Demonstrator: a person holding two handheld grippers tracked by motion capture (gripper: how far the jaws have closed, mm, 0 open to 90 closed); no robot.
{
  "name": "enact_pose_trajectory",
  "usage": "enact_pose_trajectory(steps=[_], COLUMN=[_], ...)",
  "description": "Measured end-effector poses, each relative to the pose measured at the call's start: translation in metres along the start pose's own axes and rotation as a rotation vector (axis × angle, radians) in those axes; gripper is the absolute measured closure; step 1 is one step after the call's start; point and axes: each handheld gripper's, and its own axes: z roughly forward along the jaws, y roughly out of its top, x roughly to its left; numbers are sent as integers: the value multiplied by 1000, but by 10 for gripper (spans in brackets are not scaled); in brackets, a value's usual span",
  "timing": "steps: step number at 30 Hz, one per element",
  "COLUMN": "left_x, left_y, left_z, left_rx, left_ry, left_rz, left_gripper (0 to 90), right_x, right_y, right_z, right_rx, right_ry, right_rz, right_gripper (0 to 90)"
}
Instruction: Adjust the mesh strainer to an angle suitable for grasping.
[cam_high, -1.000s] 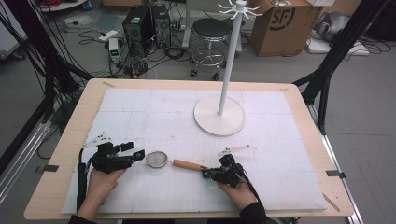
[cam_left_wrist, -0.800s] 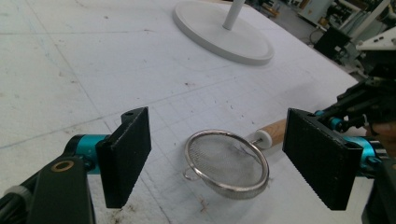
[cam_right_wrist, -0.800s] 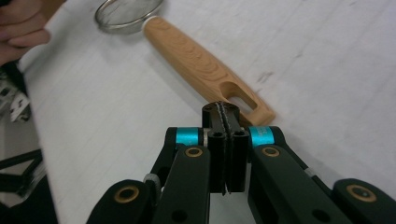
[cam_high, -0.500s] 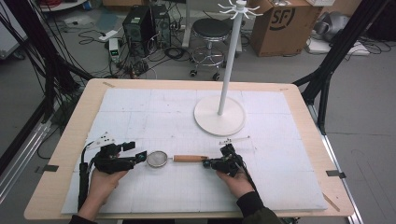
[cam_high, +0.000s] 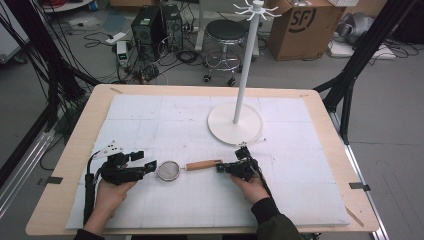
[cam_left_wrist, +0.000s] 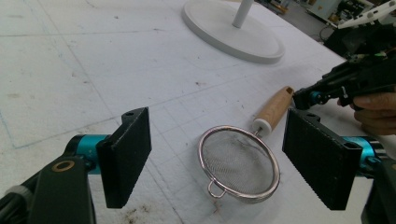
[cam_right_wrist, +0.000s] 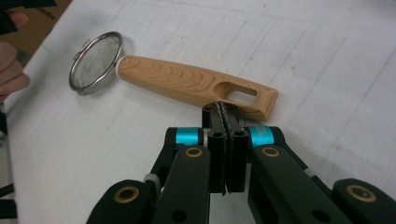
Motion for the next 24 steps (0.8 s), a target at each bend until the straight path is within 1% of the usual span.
enact_pose_trajectory(steps=[2,5,7,8,12,18,19,20,21,22,23,24], left_x=[0,0,1,2,3,4,4,5,6,7,7,8], left_y=[0,0,0,0,-1,-1,-1,-1,-2,-2,-2,-2], left_z=[0,0,0,1,1,0,0,0,0,0,0,0], left_rx=[0,-3,-2,0,1,8,9,9,10,8,7,6], left_ry=[-3,-1,1,3,5,7,5,9,11,10,14,16], left_rz=[-5,-8,-10,-10,-16,-23,-24,-27,-32,-37,-39,-43], left_gripper=[243,243,243,243,243,242,242,242,242,243,243,242], right_x=[-1,-3,-5,-6,-7,-9,-9,-3,2,7,7,12], right_y=[4,10,14,15,21,24,24,23,24,26,26,28], right_z=[3,7,9,10,14,16,16,17,18,19,19,20], right_rx=[-10,-7,-13,-12,-20,-29,-29,-35,-32,-37,-37,-44], right_ry=[-11,-5,-17,-14,-30,-30,-20,17,27,50,50,62], right_rz=[0,13,19,24,27,40,44,43,29,22,22,20], right_gripper=[900,900,900,900,900,900,900,900,900,900,900,900])
